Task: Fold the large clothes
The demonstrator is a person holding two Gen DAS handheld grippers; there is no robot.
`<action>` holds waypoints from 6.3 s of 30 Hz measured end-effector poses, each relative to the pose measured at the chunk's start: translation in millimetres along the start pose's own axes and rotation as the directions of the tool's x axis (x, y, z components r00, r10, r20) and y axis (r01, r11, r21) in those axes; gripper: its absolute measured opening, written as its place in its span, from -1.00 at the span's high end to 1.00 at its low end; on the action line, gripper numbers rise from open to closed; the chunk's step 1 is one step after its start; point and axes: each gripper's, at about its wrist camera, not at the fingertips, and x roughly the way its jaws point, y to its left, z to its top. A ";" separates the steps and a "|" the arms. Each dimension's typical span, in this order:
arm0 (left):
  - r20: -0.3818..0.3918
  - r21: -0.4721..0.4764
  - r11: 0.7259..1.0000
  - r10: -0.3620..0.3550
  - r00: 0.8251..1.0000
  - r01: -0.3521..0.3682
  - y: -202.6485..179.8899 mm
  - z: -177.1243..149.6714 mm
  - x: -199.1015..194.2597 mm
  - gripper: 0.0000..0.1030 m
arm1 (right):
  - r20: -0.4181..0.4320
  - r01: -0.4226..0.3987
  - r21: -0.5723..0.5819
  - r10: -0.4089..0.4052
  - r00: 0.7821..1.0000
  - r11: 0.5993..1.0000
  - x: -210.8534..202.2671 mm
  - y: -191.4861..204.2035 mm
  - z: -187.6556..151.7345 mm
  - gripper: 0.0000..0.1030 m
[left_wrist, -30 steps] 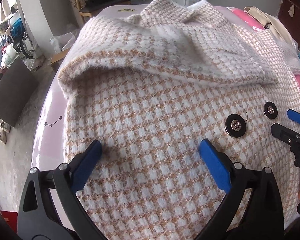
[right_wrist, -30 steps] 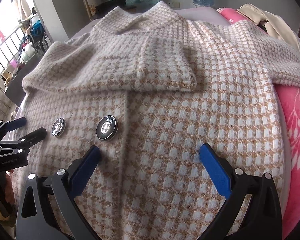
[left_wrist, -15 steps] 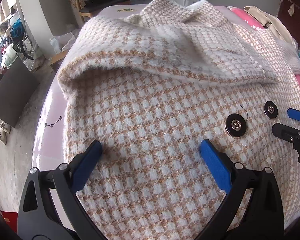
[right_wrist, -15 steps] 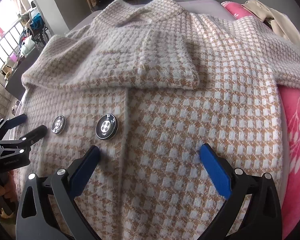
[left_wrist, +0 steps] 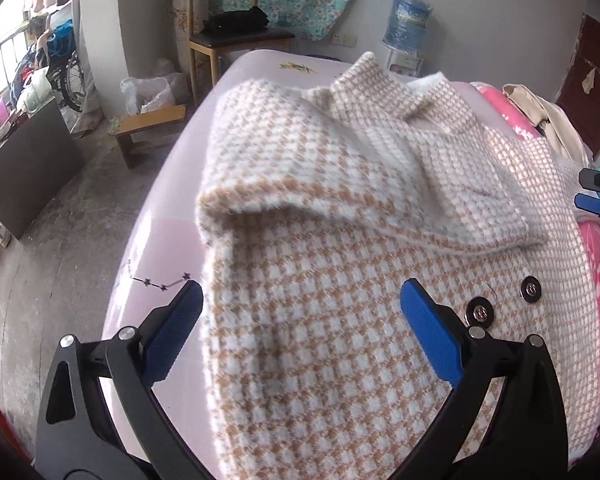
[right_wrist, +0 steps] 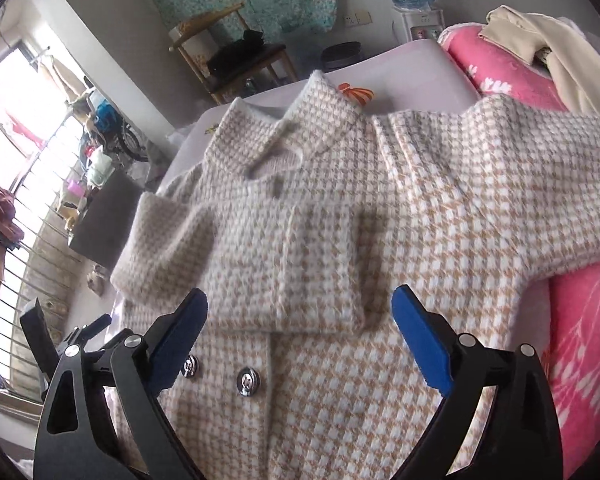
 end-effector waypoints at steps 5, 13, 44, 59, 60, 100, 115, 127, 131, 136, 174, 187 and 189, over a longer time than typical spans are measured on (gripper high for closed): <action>0.014 -0.027 0.999 0.032 0.999 -0.032 16.4 7.8 6.4 -0.82 | -0.083 0.019 0.027 -0.016 0.996 0.999 45.8 -9.6 11.2 -0.35; -0.004 -0.028 0.997 0.075 0.997 -0.075 32.0 20.5 24.0 -0.27 | -0.143 0.102 -0.055 -0.108 0.984 0.993 80.0 -7.8 8.9 0.37; 0.034 -0.049 0.996 -0.073 0.997 0.075 50.7 34.1 -22.7 0.39 | 0.092 0.283 -0.177 -0.271 0.958 0.943 75.5 -13.8 59.2 0.83; -0.133 -0.047 0.987 -0.157 0.979 0.152 26.8 74.2 57.1 0.43 | 0.093 0.209 -0.231 -0.193 0.977 0.950 64.8 -0.7 56.5 0.77; -0.117 -0.035 0.988 -0.156 0.981 0.153 26.1 81.5 55.4 0.40 | 0.092 0.190 -0.238 -0.172 0.981 0.953 66.2 3.4 59.0 0.77; -0.028 0.242 0.970 0.036 0.999 -0.028 -78.3 123.2 95.3 -0.56 | 0.067 0.296 -0.332 -0.290 0.955 0.896 82.8 59.1 30.7 -0.12; -0.069 0.289 0.953 -0.069 0.995 0.086 -122.2 113.7 113.6 -0.42 | 0.030 0.312 -0.380 -0.326 0.945 0.871 122.3 50.8 36.9 -0.12; -0.118 0.202 0.979 0.017 0.993 0.007 -45.5 97.9 88.0 -0.50 | 0.045 0.221 -0.350 -0.219 0.975 0.910 100.8 70.5 28.6 -0.15; -0.107 0.170 0.985 -0.003 0.994 0.022 -33.0 89.7 89.5 -0.50 | 0.001 0.235 -0.407 -0.257 0.966 0.883 121.8 81.4 13.1 -0.30; -0.060 0.162 0.986 -0.034 0.998 0.043 -33.1 91.5 69.8 -0.57 | 0.008 0.213 -0.364 -0.225 0.974 0.907 100.2 80.2 13.4 -0.37; -0.137 0.163 0.987 0.027 0.990 -0.004 -83.5 80.3 106.2 -0.82 | 0.115 0.395 0.496 -0.509 0.853 0.773 -117.3 -249.6 45.8 -0.60; -0.139 0.155 0.988 0.032 0.990 -0.010 -83.9 80.3 107.8 -0.84 | 0.115 0.130 0.859 -0.434 0.894 0.495 -127.2 -397.1 20.4 -0.28; -0.142 0.155 0.988 0.033 0.989 -0.011 -83.7 80.1 108.0 -0.84 | 0.109 0.129 0.869 -0.439 0.892 0.478 -119.2 -406.8 20.4 -0.17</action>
